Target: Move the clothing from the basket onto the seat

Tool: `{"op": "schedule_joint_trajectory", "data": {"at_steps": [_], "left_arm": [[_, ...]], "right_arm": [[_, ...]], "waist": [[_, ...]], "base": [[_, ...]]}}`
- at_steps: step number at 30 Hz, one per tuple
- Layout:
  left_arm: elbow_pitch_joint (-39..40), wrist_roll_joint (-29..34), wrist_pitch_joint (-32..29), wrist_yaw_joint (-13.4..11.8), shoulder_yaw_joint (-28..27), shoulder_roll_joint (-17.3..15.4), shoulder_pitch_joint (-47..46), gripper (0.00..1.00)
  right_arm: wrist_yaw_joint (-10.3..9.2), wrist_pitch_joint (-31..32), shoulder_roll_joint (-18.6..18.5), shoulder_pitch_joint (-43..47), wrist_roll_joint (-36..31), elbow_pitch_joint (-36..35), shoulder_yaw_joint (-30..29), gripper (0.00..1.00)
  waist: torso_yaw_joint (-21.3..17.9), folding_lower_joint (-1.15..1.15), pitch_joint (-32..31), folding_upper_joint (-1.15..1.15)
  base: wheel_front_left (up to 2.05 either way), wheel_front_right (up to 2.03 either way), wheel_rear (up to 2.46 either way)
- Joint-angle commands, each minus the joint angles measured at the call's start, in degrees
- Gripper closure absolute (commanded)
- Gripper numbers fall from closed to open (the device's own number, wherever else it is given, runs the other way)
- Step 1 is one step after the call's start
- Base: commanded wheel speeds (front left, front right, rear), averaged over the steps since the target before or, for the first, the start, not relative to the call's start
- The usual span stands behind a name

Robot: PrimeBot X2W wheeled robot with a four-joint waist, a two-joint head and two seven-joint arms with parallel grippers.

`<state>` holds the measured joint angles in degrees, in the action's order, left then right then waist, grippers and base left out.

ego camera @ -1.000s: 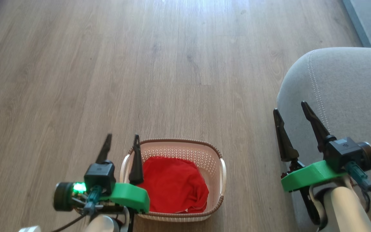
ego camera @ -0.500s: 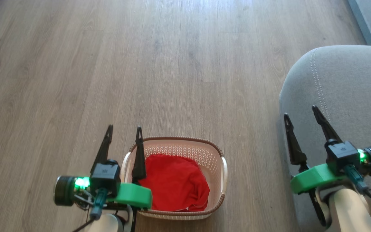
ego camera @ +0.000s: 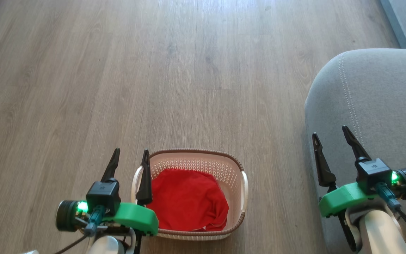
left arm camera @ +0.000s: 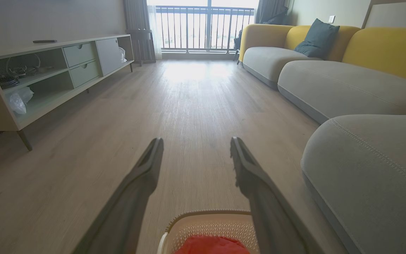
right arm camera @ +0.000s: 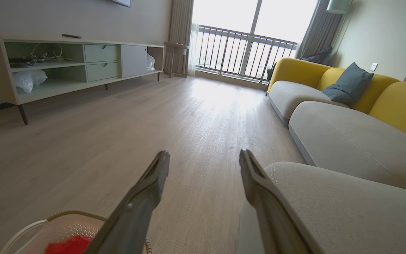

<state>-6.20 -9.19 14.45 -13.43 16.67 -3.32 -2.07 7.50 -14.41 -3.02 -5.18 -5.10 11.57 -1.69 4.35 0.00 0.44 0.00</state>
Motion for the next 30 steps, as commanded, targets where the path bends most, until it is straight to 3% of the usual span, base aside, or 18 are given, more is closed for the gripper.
{"op": "schedule_joint_trajectory", "data": {"at_steps": [1, 19, 25, 30], "left_arm": [[1.6, -0.6, 0.5, 0.3, -2.0, 0.4, -1.5, 0.00], [0.7, -1.0, 0.5, 0.4, -1.6, 0.4, -1.8, 0.00], [-2.3, -2.5, 0.5, 0.9, -0.2, 0.4, -4.5, 0.00], [-5.8, -2.1, 0.5, 1.2, 1.9, 0.4, -9.7, 0.00]], "right_arm": [[-0.01, -0.6, 0.1, -2.1, 0.6, -2.1, 1.3, 0.00], [-0.01, -0.6, 0.1, -2.5, -0.1, -3.3, 1.8, 0.00], [-0.01, -0.6, 0.1, -4.4, -1.1, -3.3, 0.3, 0.00], [-0.01, -0.6, -0.6, -6.5, -2.3, -3.8, -1.2, 0.00]], "waist": [[-0.1, 0.00, 0.0, 0.00], [-1.1, 0.00, 1.6, 0.00], [-2.4, 0.00, 7.9, 0.00], [-3.3, 0.00, 16.7, 0.00]], "base": [[0.00, 0.00, 0.00], [0.00, 0.00, 0.00], [0.00, 0.00, 0.00], [0.00, 0.00, 0.00]]}}
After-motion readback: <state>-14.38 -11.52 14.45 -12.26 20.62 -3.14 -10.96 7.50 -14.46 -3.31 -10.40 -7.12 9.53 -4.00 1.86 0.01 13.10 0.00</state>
